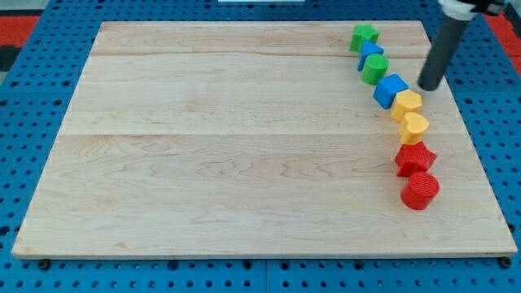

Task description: Push the yellow hexagon to the center

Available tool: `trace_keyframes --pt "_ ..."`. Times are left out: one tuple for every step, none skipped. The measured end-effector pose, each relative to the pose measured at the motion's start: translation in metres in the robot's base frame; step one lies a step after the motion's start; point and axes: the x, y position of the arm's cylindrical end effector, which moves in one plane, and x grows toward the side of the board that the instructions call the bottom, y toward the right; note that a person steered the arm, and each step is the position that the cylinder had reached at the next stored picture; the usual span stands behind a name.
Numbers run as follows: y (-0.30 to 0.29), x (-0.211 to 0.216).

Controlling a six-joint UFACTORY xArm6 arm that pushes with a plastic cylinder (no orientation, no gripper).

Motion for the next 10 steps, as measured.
trace_keyframes --pt "0.011 0.018" --pt "-0.008 0.04" --pt "-0.019 0.047" --pt "-0.038 0.048" --pt "-0.069 0.048" --pt "-0.104 0.05" --pt "-0.143 0.052" --pt "-0.152 0.061" --pt "-0.169 0.068" --pt "-0.202 0.056"
